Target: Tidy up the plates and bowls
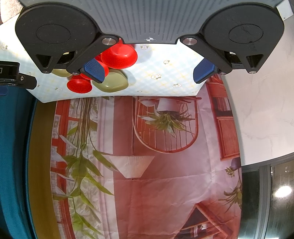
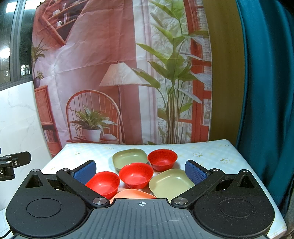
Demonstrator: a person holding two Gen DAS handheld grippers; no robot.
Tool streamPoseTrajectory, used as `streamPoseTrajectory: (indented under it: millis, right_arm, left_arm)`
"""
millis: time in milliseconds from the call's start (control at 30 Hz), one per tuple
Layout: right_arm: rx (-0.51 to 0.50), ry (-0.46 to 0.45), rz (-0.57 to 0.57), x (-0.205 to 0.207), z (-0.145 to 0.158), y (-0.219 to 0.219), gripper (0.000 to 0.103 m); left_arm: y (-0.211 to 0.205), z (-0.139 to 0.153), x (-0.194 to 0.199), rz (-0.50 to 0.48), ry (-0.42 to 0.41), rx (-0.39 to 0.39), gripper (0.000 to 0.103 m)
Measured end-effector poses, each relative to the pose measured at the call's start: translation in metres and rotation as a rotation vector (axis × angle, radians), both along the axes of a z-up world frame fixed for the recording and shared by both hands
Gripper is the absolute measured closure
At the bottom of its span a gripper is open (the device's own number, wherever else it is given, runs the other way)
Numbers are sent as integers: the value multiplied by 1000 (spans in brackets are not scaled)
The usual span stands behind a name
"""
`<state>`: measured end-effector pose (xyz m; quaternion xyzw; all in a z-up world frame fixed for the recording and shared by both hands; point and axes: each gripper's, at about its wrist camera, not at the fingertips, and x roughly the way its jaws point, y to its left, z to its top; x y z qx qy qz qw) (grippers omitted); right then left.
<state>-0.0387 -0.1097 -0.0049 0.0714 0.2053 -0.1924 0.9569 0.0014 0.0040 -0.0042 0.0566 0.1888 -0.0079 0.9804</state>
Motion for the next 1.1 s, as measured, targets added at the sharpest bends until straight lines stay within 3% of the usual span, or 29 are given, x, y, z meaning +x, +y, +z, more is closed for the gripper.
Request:
streamPoseTrajectory:
  millis: [1100]
  right_arm:
    - [4,0,0,1,-1,-3,0]
  left_arm:
    - [1,0,1,3,6,0,0]
